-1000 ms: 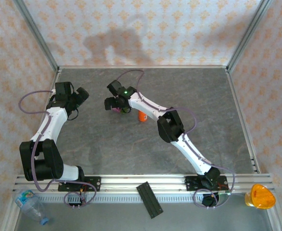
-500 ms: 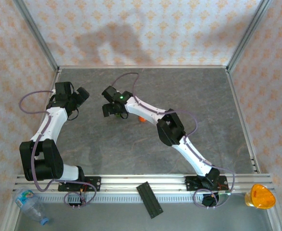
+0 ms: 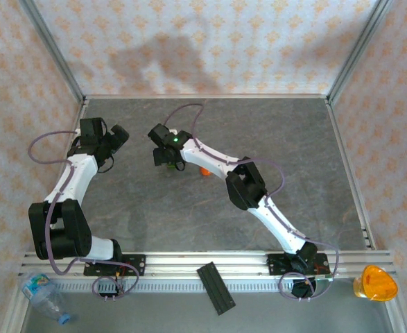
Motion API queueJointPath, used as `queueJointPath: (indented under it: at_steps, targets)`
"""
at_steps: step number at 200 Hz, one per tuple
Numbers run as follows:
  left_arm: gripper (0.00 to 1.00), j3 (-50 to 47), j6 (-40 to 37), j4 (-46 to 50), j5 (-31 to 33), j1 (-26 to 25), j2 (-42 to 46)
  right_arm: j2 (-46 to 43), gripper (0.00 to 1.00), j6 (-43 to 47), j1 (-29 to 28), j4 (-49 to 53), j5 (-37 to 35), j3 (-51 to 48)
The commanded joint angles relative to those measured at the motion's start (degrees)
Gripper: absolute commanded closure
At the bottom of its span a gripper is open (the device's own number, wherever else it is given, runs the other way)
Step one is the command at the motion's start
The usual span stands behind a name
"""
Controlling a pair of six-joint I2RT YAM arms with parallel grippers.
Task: Sort the pills into containers
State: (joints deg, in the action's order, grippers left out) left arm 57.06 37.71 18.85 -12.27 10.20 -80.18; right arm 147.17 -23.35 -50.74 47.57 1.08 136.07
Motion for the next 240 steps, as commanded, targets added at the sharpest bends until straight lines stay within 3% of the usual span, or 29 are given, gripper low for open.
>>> queueJointPath:
  at_steps: [1,117,153,198,225,240]
  targets:
    - [0.0,-0.1,0.8,-1.0,-0.8,0.4,-0.8,2.0,0.16,-2.2,-0.7,0.8,-2.7,1.9]
    - [0.0,-0.7,1.6,-1.9,-1.6,0.4,-1.0,4.5,0.41,-3.9,-1.7,2.7,-8.3,3.5]
    - [0.0,-0.8,1.8,-1.9,-1.7,0.4,-0.9,3.9,0.54,-3.1,-1.8,2.8,-8.2,3.2]
    - [0.0,-0.4,6.4,0.6,-0.3,0.4,-0.4,-0.5,0.81,0.4,-1.6,2.8,-6.9,2.8]
    - [0.0,-2.5,8.1,-1.8,-6.5,0.4,0.7,-6.0,0.84,3.7,-1.0,0.9,-2.5,0.5]
    - [0.0,-4.3,8.0,-5.6,-13.5,0.4,1.9,-9.3,0.86,5.5,-0.4,0.2,0.7,-1.0]
